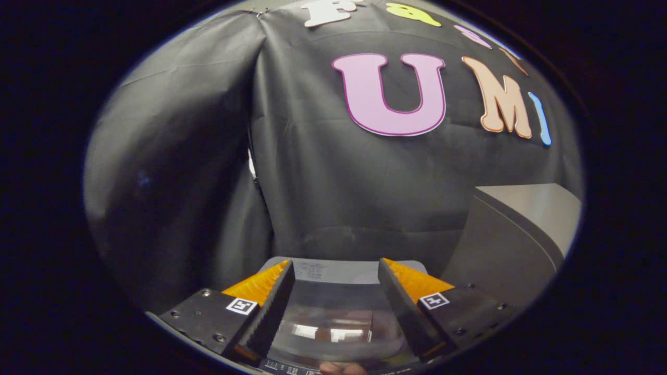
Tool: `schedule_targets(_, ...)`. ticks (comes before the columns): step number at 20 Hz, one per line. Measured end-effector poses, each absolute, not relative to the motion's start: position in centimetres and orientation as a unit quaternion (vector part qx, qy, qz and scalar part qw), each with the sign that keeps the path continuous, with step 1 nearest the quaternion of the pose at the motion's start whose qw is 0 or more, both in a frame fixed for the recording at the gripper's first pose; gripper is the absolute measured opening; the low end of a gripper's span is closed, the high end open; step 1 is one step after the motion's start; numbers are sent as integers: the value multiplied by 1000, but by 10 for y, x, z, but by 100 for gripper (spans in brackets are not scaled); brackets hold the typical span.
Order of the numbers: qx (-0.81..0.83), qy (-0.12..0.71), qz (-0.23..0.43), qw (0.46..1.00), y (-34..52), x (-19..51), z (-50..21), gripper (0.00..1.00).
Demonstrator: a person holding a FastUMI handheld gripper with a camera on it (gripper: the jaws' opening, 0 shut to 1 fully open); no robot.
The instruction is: Put the clothes into the washing machine and then close the washing machine lid.
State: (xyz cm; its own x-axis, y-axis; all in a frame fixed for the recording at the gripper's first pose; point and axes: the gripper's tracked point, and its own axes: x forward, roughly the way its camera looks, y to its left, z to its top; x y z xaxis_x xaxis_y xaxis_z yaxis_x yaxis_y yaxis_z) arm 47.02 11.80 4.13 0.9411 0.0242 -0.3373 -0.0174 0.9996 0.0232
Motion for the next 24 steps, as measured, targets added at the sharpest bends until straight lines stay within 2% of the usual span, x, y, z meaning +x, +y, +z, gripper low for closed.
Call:
schedule_targets(14, 12, 113, 31, 993, 97, 376, 40, 97)
schedule_targets(24, 14, 90, 34, 995, 80, 277, 28, 97)
